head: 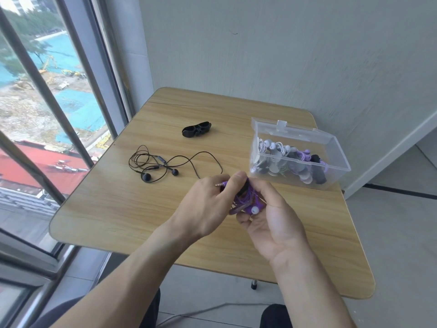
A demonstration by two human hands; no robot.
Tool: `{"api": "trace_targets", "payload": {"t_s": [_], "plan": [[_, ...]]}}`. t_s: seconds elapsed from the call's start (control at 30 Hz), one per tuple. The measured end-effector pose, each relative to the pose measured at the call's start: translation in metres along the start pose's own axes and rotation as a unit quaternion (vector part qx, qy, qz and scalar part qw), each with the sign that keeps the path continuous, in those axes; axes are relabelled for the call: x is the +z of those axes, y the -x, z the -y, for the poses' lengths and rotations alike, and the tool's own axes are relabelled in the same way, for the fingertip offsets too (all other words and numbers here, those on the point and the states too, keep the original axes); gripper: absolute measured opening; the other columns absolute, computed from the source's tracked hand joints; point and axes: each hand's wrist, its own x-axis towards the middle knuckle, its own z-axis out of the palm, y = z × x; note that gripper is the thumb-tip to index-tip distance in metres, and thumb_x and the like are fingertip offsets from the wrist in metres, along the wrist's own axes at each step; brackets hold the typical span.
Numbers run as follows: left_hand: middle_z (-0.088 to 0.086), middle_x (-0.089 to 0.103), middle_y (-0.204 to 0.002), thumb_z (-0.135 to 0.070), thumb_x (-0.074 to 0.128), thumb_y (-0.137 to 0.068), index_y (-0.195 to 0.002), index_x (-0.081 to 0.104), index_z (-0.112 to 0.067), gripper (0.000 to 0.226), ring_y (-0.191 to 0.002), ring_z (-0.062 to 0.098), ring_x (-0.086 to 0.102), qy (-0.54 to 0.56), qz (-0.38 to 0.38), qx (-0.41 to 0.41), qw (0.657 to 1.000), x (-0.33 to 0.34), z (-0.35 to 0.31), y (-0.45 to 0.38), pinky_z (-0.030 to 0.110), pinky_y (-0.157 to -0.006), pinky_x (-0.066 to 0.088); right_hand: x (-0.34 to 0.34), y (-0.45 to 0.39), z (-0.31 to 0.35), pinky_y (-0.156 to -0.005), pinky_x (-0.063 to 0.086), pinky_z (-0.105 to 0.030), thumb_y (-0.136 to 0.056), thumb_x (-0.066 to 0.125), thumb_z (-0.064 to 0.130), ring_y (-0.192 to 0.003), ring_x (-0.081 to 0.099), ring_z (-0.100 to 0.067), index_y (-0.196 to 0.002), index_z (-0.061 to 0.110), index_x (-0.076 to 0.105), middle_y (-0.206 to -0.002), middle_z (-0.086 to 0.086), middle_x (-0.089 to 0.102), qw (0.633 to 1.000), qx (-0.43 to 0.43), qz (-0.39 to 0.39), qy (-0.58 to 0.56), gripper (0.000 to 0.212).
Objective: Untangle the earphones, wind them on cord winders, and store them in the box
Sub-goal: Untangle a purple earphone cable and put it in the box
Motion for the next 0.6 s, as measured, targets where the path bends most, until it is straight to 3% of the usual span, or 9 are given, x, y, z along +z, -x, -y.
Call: {"api": "trace_targets", "payload": {"t_s": [0.07,0.23,0.33,0.43,0.5,0.6], "plan": [[-0.006,0.046,-0.050,-0.064,0.033,-0.091,-0.064,0.048,-0.012,0.061,-0.052,0.015,0.041,-0.057,-0.020,0.032,0.998,-0.001,0.003,0.000,0.033,-0.055,0.033,0.000,0.001,0.001,-0.046,0.033,-0.022,-0.086,0.068,0.020,-0.048,0.055,-0.015,-0.076,0.010,0.071,-0.073,-0.009,0.058,1.000,0.005,0.003,0.005,0.015],[-0.007,0.043,-0.047,-0.058,0.033,-0.100,-0.054,0.044,-0.023,0.058,-0.050,0.013,0.038,-0.055,-0.049,0.039,0.997,-0.002,0.005,-0.001,0.032,-0.054,0.031,0.001,0.002,-0.006,-0.052,0.038,-0.025,-0.088,0.069,0.021,-0.050,0.056,-0.020,-0.083,0.002,0.071,-0.066,-0.011,0.064,0.997,-0.067,-0.004,0.046,0.020],[-0.007,0.042,-0.048,-0.057,0.033,-0.100,-0.053,0.043,-0.018,0.062,-0.049,0.014,0.035,0.057,-0.023,-0.004,0.998,0.001,0.003,0.000,0.032,-0.054,0.030,0.001,-0.001,-0.007,-0.058,0.043,-0.027,-0.081,0.072,0.018,-0.061,0.052,-0.020,-0.089,0.002,0.073,-0.071,-0.011,0.067,0.997,-0.073,0.011,0.020,0.017],[-0.003,0.041,-0.051,-0.051,0.036,-0.102,-0.052,0.042,-0.023,0.057,-0.049,0.013,0.030,0.194,-0.001,-0.067,0.979,0.004,-0.004,0.000,0.028,-0.050,0.025,0.001,0.000,-0.004,-0.047,0.038,-0.020,-0.080,0.072,0.014,-0.067,0.048,-0.018,-0.099,0.005,0.070,-0.074,-0.008,0.062,0.999,-0.018,0.040,0.000,0.021],[0.001,0.041,-0.052,-0.048,0.034,-0.103,-0.058,0.043,-0.019,0.055,-0.051,0.015,0.030,0.213,0.019,-0.081,0.973,0.004,-0.007,0.001,0.027,-0.048,0.025,-0.001,-0.001,-0.003,-0.045,0.036,-0.020,-0.078,0.073,0.014,-0.064,0.047,-0.017,-0.093,0.009,0.072,-0.074,-0.007,0.061,0.999,-0.019,0.035,0.009,0.016],[0.009,0.044,-0.054,-0.049,0.028,-0.106,-0.068,0.047,-0.008,0.059,-0.050,0.019,0.036,0.177,0.055,-0.046,0.982,0.002,-0.003,0.001,0.030,-0.050,0.029,-0.009,-0.006,0.000,-0.050,0.040,-0.024,-0.084,0.075,0.015,-0.069,0.051,-0.025,-0.085,0.016,0.080,-0.075,-0.009,0.068,0.985,-0.120,-0.018,0.125,0.005]]}}
